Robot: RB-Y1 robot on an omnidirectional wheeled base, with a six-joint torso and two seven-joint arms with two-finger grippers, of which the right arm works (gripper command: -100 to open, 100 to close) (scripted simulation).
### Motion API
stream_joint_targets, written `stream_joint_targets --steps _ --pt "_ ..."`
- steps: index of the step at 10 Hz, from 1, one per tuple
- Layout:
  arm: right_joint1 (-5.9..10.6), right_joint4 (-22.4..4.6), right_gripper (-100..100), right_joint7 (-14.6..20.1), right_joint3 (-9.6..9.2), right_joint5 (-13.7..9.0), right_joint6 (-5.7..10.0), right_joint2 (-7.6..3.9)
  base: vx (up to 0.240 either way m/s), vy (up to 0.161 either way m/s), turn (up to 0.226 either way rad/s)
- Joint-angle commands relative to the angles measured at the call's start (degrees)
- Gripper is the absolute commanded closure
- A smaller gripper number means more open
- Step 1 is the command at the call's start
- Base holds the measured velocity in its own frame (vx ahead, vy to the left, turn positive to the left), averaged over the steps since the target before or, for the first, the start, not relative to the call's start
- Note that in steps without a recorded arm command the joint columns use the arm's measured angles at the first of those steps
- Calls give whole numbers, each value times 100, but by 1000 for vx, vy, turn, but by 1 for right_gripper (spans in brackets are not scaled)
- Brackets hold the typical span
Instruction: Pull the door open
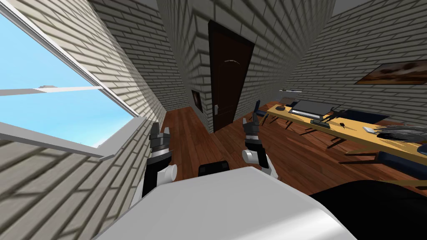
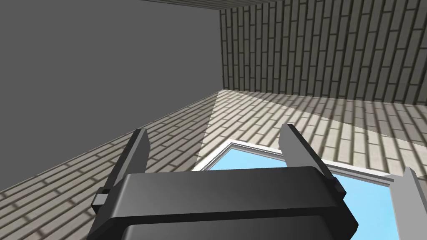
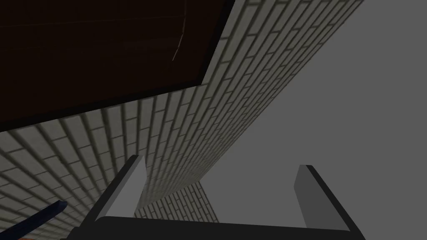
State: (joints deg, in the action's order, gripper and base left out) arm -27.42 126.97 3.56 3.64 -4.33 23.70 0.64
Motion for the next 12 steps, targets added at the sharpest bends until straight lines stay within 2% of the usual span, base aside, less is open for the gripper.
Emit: stream_joint_targets --steps 1,5,6,12 --pt "71 -150 -100 -132 -22 186 4 -62 124 -147 37" --pt "246 -518 -100 -456 -75 643 15 -182 187 -17 0" --pt "316 -666 -100 -586 -96 826 20 -218 131 -39 5" --pt "549 -1157 -100 -1018 -167 1436 35 -315 105 -41 7"
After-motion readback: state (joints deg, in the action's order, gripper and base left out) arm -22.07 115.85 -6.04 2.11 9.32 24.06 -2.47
